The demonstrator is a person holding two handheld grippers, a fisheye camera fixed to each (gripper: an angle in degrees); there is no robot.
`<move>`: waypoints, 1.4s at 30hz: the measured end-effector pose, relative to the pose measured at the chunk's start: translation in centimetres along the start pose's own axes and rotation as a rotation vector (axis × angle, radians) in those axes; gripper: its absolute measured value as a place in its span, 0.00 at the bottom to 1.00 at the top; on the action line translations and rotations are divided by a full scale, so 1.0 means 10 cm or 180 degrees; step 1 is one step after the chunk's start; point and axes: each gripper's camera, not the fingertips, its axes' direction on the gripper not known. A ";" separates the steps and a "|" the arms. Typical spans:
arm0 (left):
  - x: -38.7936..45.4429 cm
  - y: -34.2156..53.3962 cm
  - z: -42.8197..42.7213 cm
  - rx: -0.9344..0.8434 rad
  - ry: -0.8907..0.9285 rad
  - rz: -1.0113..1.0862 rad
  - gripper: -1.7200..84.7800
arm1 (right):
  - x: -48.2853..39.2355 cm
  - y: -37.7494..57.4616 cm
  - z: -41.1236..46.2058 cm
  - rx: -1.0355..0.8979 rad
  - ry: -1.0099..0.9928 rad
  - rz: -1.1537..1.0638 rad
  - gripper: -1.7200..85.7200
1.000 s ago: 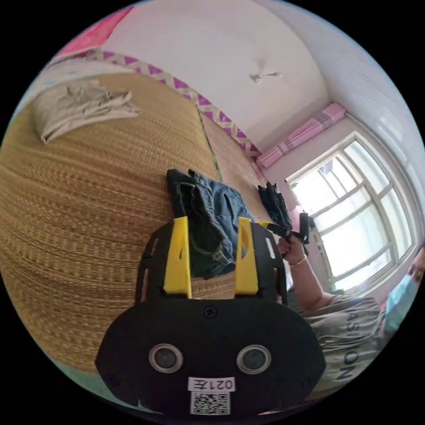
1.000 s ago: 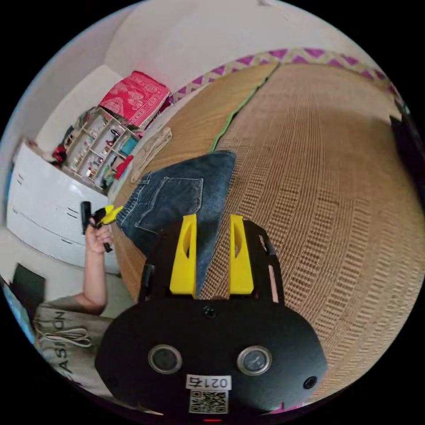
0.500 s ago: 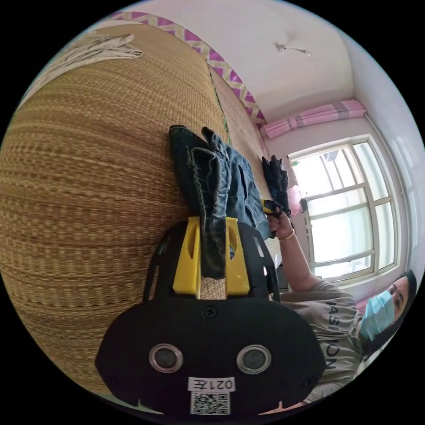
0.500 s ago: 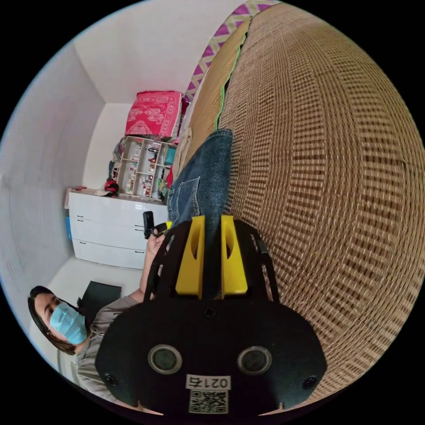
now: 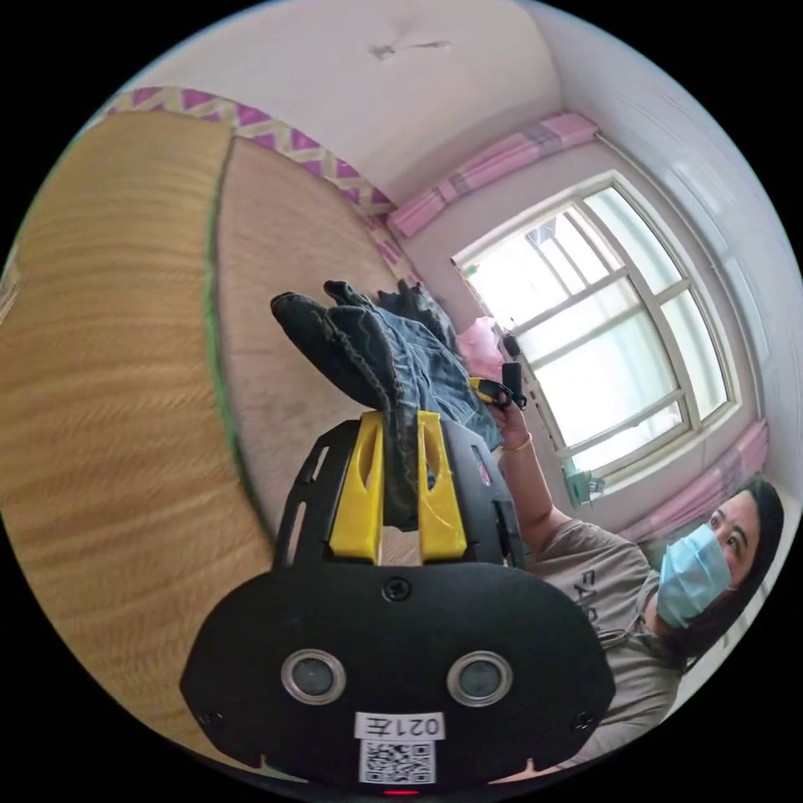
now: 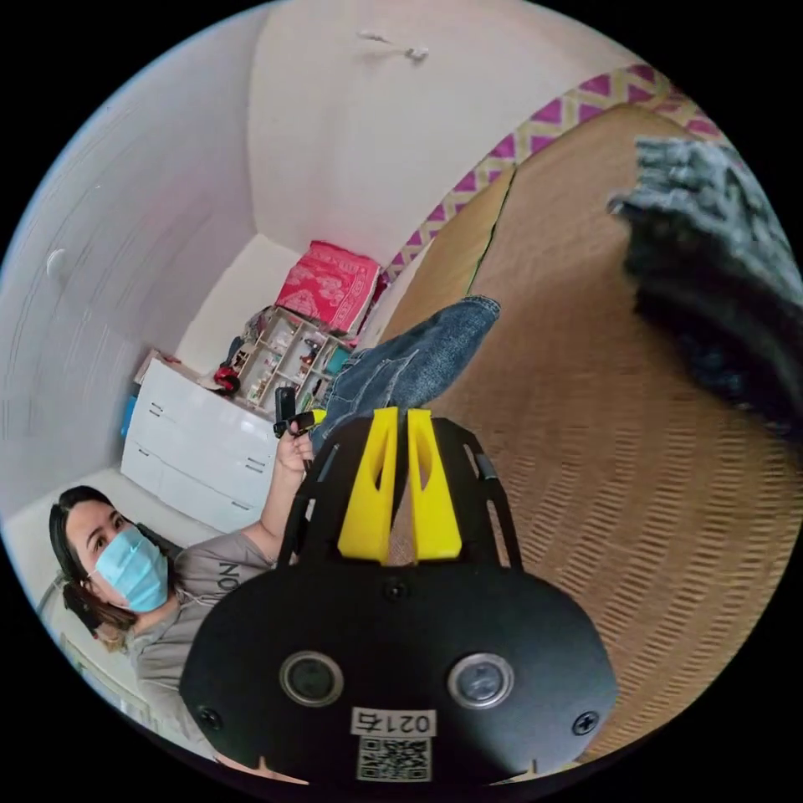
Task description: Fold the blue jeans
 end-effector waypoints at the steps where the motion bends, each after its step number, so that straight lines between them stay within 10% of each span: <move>1: 0.18 -0.39 0.41 -0.0038 0.0089 0.0076 0.09 | -0.01 -0.06 -0.37 0.0171 0.0155 -0.0047 0.03; 10: 1.61 -2.95 3.44 -0.0230 0.0255 0.0705 0.10 | 0.20 -0.37 -2.46 0.1441 0.1292 -0.0121 0.07; 17: 0.64 -2.56 4.39 -0.0319 0.0289 -0.0104 0.08 | 0.81 -0.22 -2.45 0.1592 0.2033 0.0512 0.11; 29: 0.17 0.54 2.13 -0.0438 0.0549 0.0209 0.01 | -1.14 -0.32 0.17 0.0182 0.1283 -0.1238 0.03; 42: 0.21 3.45 -1.18 0.1113 0.0158 0.1534 0.01 | -3.49 -0.92 4.27 -0.1224 0.0365 -0.2255 0.09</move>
